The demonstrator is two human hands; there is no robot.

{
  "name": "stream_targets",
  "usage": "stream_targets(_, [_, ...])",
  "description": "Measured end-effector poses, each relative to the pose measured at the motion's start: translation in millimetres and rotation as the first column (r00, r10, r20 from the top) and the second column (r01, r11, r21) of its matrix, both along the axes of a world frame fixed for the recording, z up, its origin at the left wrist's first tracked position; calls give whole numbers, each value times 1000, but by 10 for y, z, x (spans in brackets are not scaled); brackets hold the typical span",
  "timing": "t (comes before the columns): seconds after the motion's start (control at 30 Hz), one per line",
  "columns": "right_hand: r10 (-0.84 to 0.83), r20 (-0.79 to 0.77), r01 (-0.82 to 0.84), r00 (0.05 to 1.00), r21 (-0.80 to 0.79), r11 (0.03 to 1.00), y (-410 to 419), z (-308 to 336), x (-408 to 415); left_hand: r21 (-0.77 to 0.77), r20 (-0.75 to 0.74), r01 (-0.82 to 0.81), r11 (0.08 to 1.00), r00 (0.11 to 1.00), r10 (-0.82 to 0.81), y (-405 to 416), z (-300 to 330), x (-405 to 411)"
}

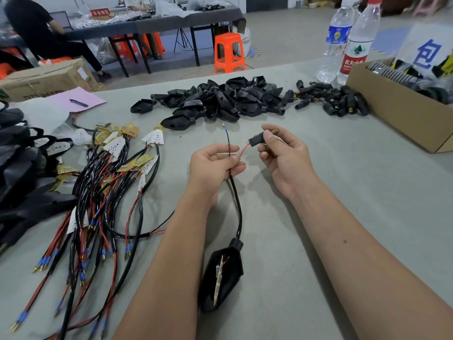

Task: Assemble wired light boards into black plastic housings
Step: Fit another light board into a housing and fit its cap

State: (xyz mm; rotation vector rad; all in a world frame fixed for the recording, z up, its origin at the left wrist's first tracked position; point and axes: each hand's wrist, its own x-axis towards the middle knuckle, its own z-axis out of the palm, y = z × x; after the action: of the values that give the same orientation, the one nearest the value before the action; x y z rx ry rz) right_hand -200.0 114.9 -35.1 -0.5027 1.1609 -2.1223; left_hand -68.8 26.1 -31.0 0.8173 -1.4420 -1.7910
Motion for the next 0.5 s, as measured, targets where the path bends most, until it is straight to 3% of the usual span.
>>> stream_targets(0.5, [196, -61, -194, 979, 44, 980, -14, 28, 59, 39, -146, -103, 994, 983, 107, 8, -43, -34])
